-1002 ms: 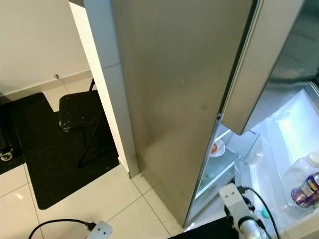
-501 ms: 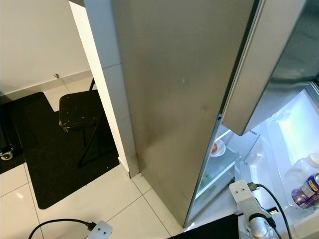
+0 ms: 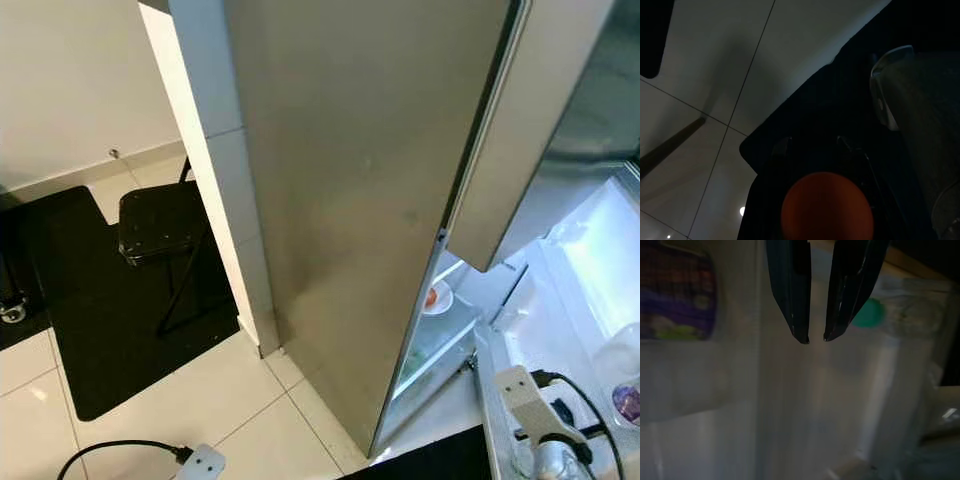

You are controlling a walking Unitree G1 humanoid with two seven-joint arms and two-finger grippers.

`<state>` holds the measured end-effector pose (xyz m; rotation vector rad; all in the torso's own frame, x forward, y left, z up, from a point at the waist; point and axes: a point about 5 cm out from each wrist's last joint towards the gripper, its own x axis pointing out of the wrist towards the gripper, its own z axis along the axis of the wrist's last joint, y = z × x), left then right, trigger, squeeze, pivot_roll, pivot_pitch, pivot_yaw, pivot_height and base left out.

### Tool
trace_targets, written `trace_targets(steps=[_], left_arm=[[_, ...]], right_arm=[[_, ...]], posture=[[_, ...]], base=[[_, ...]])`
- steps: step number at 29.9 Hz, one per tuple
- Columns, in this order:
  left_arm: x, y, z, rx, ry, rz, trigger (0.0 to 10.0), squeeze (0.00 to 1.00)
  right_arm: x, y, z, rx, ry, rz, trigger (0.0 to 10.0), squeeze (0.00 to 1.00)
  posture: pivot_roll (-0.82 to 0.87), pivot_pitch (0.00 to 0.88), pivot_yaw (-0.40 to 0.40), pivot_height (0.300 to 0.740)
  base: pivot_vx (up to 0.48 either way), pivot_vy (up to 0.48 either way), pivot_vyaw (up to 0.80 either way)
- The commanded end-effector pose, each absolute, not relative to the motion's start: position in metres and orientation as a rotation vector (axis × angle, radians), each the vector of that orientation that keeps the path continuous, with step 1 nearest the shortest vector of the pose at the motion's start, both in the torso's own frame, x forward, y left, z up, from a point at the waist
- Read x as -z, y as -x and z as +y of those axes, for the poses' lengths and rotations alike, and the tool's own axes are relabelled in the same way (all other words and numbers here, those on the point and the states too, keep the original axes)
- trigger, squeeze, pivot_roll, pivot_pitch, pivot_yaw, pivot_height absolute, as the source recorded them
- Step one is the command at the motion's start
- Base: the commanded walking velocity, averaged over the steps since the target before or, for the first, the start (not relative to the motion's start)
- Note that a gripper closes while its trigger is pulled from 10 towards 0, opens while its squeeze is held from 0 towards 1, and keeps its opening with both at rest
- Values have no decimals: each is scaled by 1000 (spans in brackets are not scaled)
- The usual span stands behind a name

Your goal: Restocking fridge

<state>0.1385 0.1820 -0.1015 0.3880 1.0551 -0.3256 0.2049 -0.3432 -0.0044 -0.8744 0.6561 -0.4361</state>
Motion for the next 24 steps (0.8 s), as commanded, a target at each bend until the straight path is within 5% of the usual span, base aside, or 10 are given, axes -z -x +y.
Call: trace_targets(steps=[1,5,14,24], left_arm=[[108,-123,165,385,-343,1099,10000,0],[109,-121,166,383,-344,1103,10000,0],[108,-122,166,385,-345,1101,10000,0],[108,-123,165,388,-344,1100,10000,0]], right_arm=[[0,-194,-360,522,880,692,10000,0],[-10,-170,-391,651,925,743,10000,0],[-15,-149,-409,737,949,802,10000,0],[30,-165,-345,397,766,830,10000,0]], posture=[[9,56,-44,740],[9,60,-45,740],[5,61,-44,740],[8,56,-42,740]], base=[[0,0,0],[0,0,0],[0,0,0],[0,0,0]])
